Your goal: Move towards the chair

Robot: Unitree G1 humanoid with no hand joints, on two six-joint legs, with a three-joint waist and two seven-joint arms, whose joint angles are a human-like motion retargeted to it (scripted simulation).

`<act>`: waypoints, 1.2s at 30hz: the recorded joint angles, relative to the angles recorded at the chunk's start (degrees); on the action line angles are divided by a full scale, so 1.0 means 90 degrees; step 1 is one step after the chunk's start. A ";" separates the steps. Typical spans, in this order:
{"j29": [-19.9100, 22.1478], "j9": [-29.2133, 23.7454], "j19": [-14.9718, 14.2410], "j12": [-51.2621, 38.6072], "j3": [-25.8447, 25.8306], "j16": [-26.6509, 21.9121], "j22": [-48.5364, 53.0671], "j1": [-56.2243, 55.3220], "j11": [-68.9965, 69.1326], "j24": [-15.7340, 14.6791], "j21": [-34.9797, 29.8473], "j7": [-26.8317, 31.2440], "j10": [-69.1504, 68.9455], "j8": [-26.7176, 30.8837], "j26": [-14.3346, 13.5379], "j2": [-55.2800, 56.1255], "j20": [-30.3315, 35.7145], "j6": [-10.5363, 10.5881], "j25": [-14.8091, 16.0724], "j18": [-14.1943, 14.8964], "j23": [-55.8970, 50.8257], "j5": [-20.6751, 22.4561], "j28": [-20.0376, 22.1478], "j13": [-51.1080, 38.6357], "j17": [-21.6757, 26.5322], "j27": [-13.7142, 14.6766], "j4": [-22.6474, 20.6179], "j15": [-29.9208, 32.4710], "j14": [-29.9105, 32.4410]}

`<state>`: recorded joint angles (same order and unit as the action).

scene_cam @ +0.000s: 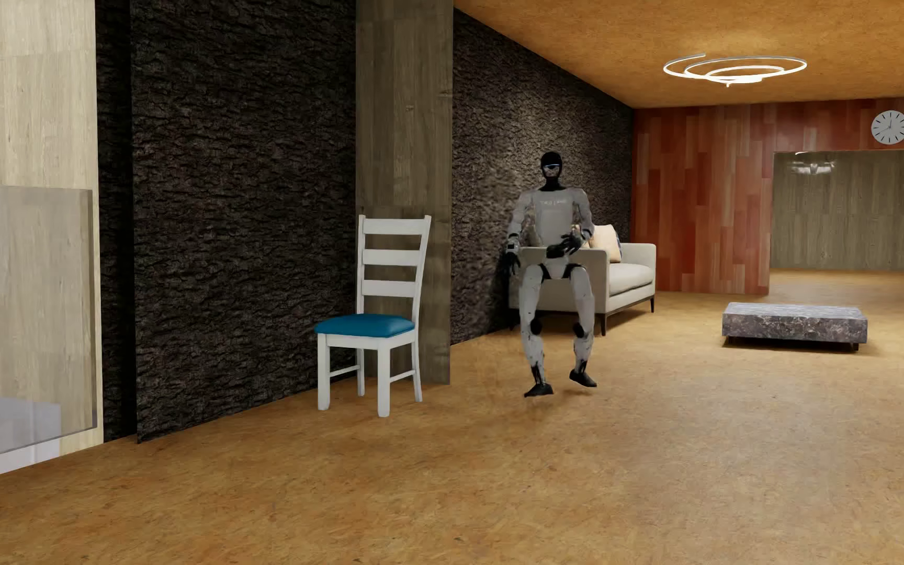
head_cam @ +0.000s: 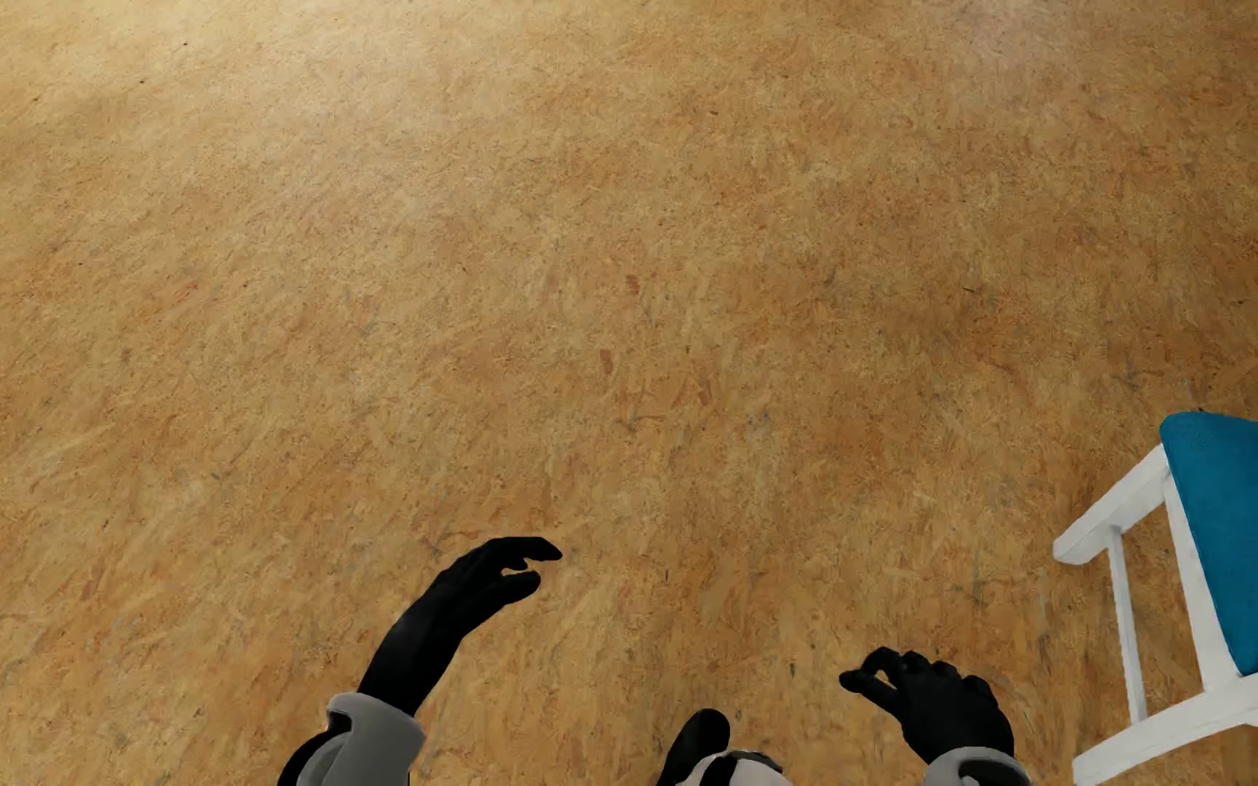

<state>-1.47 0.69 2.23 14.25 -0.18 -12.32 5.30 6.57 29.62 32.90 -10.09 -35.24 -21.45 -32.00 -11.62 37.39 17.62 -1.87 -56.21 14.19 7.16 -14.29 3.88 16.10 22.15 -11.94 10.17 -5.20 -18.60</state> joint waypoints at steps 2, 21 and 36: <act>0.0075 0.0016 0.1325 0.0023 -0.0147 -0.0102 -0.0234 0.0115 -0.0166 0.0704 0.0778 0.0254 -0.1374 -0.0212 0.0071 -0.0601 -0.0098 0.0003 0.0324 0.0089 -0.0315 0.0436 0.0132 0.0611 -0.0501 0.0033 0.0592 0.0002 0.0744; 0.0262 -0.0127 -0.0390 0.1013 0.0234 0.0833 -0.2552 -0.2822 0.0644 0.0685 -0.0028 0.3418 -0.0142 0.5769 0.1354 -0.2770 -0.2169 0.0612 0.1141 -0.0326 0.2526 0.1973 0.0215 -0.0535 -0.1300 -0.0668 0.0406 -0.1628 0.0655; -0.0192 -0.0008 0.0759 -0.0112 -0.0042 0.0501 -0.4939 -0.1121 -0.0489 0.0464 -0.0414 0.0428 -0.0207 0.0254 0.2416 -0.2064 -0.2311 0.0173 0.1993 -0.0885 0.4027 0.1088 -0.0064 -0.0102 -0.1190 -0.0958 -0.0196 -0.1017 -0.0505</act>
<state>-3.20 0.62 9.06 13.25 -0.55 -7.82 -39.15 -3.52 25.21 37.08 -13.82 -31.39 -23.31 -29.72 10.13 18.81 -3.18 -0.31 -38.28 6.23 43.40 -4.50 3.30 15.18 11.44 -20.57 8.41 -14.35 -23.15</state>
